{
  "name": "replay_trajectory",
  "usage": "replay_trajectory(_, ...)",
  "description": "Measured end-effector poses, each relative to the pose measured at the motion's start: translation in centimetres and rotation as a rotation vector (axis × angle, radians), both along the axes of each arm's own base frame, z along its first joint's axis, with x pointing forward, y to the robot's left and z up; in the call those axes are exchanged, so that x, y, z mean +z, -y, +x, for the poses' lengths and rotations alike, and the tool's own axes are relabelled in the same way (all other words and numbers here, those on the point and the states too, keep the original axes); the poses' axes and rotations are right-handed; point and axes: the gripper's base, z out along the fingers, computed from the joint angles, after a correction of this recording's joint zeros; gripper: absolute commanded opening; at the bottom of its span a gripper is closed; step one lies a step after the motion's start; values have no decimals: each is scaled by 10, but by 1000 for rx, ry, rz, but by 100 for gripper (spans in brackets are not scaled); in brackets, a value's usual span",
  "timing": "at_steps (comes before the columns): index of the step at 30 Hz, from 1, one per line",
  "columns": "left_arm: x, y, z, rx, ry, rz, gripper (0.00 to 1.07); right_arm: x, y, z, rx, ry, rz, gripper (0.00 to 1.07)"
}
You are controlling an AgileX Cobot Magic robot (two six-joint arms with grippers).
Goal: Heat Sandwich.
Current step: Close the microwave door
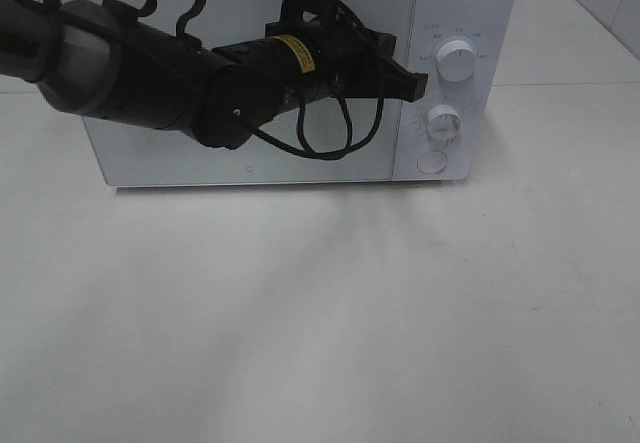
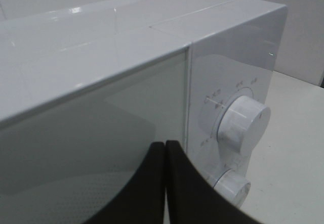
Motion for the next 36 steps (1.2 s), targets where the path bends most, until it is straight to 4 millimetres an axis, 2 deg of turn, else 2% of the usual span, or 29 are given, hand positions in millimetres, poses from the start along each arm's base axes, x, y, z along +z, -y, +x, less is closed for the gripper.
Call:
replay_trajectory(11, 0, -5, -9, 23, -38, -22, 0, 0, 0, 0, 0, 0, 0, 76)
replay_trajectory(24, 5, -9, -58, -33, -83, 2, 0, 0, 0, 0, 0, 0, 0, 76)
replay_trajectory(26, 7, -11, -64, -38, -97, 4, 7, 0, 0, 0, 0, 0, 0, 76)
replay_trajectory(27, 7, -11, -64, -38, -97, 4, 7, 0, 0, 0, 0, 0, 0, 76)
replay_trajectory(29, 9, -14, -73, -49, -152, 49, 28, 0, 0, 0, 0, 0, 0, 76)
replay_trajectory(30, 9, -15, -76, -54, -176, 71, 59, 0, 0, 0, 0, 0, 0, 76)
replay_trajectory(31, 9, -15, -76, -54, -176, 71, 59, 0, 0, 0, 0, 0, 0, 76)
replay_trajectory(32, 10, -16, -79, -57, -195, 86, 79, 0, 0, 0, 0, 0, 0, 76)
replay_trajectory(33, 11, -17, -81, -57, -222, 101, 94, 0, 0, 0, 0, 0, 0, 76)
replay_trajectory(34, 13, -18, -84, -54, -260, 114, 104, 0, 0, 0, 0, 0, 0, 76)
replay_trajectory(36, 14, -19, -86, -49, -282, 114, 102, 0, 0, 0, 0, 0, 0, 76)
